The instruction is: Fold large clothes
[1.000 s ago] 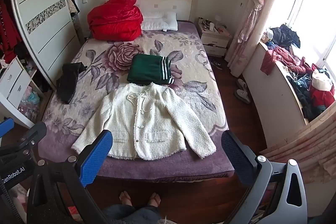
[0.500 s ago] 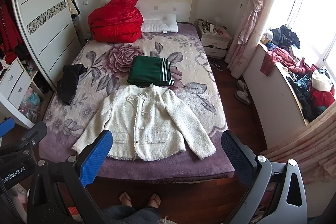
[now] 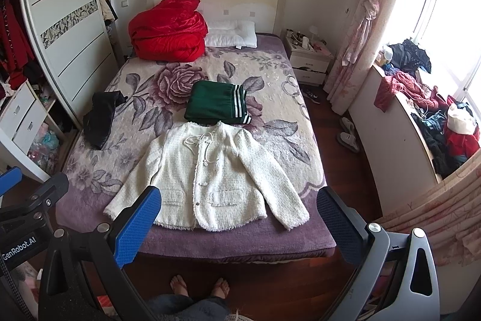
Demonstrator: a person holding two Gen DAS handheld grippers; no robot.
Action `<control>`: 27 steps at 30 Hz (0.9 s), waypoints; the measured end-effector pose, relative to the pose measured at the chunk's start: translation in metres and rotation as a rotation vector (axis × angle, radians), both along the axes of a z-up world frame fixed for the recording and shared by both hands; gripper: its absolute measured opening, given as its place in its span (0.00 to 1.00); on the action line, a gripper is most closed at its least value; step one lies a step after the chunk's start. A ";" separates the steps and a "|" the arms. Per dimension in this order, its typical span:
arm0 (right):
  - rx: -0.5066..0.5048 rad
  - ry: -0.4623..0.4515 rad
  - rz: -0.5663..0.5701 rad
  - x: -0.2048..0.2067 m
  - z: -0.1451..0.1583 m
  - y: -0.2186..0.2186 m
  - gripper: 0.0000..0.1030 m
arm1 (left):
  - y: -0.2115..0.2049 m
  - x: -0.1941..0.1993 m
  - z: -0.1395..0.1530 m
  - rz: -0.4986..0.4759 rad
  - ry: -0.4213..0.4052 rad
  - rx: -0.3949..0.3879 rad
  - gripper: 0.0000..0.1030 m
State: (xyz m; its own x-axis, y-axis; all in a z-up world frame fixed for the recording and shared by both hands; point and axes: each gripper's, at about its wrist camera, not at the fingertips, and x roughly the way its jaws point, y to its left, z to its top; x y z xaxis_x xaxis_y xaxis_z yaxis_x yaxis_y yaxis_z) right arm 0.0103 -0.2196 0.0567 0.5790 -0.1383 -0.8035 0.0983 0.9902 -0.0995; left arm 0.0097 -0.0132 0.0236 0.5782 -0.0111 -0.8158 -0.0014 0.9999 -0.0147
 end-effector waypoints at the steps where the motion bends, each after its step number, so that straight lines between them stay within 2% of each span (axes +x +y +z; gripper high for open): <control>1: -0.001 -0.001 -0.001 -0.001 -0.002 0.001 1.00 | -0.002 0.001 0.002 0.000 0.000 0.000 1.00; 4: 0.000 -0.003 -0.001 0.000 0.000 0.001 1.00 | -0.008 0.006 0.008 -0.001 0.000 0.000 1.00; 5: 0.000 -0.003 -0.002 -0.002 -0.002 0.001 1.00 | 0.003 -0.002 -0.002 -0.002 -0.004 -0.004 1.00; 7: 0.001 -0.004 -0.001 -0.001 -0.001 0.002 1.00 | 0.000 0.000 0.001 -0.004 -0.006 -0.001 1.00; 8: -0.001 -0.004 0.000 -0.001 -0.002 0.002 1.00 | 0.000 0.001 0.014 -0.002 -0.007 -0.005 1.00; 17: -0.002 -0.007 -0.003 0.000 0.001 0.002 1.00 | -0.008 0.012 0.031 -0.006 -0.016 -0.006 1.00; 19: 0.001 -0.008 -0.004 0.005 0.007 0.004 1.00 | 0.001 0.003 0.013 -0.004 -0.018 -0.010 1.00; 27: 0.002 -0.009 0.000 0.003 0.007 0.003 1.00 | 0.000 0.004 0.015 -0.006 -0.020 -0.010 1.00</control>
State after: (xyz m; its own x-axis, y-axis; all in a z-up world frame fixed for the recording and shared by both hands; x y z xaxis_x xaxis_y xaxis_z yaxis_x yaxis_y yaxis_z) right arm 0.0130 -0.2163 0.0634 0.5861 -0.1368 -0.7986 0.0995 0.9903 -0.0966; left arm 0.0142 -0.0133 0.0383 0.5946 -0.0225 -0.8037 0.0050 0.9997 -0.0243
